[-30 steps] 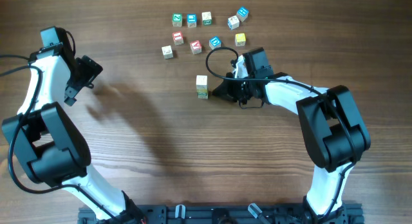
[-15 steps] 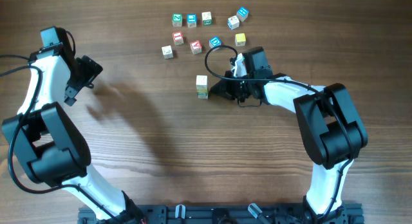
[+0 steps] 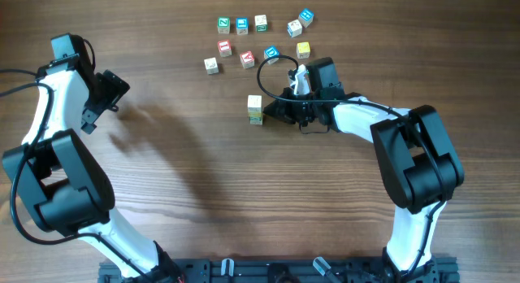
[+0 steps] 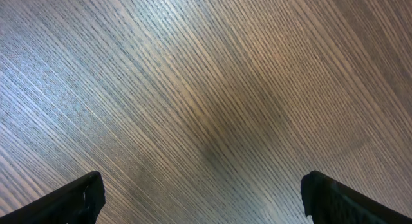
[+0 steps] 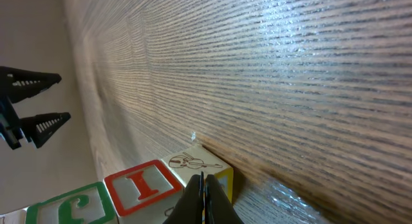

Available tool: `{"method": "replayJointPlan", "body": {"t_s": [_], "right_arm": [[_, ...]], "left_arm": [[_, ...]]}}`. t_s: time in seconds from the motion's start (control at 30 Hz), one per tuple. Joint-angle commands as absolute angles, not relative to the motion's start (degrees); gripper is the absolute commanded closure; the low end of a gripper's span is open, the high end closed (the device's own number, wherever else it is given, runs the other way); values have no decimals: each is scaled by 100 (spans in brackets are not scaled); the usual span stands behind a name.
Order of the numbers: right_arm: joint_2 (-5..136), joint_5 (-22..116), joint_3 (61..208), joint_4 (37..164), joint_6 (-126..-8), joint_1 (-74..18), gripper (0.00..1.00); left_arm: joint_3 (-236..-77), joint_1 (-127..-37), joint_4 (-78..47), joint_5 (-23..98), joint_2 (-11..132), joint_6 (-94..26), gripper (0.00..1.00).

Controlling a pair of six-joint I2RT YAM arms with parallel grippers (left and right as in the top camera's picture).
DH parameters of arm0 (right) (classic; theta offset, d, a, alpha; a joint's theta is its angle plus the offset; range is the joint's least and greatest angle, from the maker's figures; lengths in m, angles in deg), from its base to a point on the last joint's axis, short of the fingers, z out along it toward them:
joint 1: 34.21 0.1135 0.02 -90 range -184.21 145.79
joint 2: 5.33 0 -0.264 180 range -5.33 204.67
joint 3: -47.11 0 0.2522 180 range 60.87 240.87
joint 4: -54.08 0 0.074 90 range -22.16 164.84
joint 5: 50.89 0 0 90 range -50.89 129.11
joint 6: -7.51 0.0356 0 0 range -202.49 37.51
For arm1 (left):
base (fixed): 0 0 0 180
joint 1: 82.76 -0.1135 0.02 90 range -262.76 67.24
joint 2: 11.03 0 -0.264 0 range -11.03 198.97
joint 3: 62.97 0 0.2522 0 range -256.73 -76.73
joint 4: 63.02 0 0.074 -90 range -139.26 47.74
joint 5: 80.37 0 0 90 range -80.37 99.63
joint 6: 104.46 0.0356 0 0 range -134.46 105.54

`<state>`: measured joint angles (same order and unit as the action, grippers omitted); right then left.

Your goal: Form a tower

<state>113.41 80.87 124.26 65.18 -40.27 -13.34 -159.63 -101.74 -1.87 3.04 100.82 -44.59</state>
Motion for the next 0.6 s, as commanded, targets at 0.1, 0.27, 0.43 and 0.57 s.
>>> {"method": "replayJointPlan", "body": {"t_s": [0.1, 0.27, 0.43, 0.57], "right_arm": [[11454, 8087, 12396, 6481, -3990, -1326, 96], [11454, 7912, 12396, 6719, -3704, -1326, 96], [11454, 8104, 12396, 6822, -3820, -1184, 96], [11454, 7785, 12396, 6737, -3568, -1184, 96]], "left_arm": [[-16022, -10183, -184, 250, 9967, -4478, 0], [-16022, -10183, -184, 250, 9967, -4478, 0], [-16022, -10183, -184, 250, 9967, -4478, 0], [-16022, -10183, -184, 250, 9967, -4478, 0]]}}
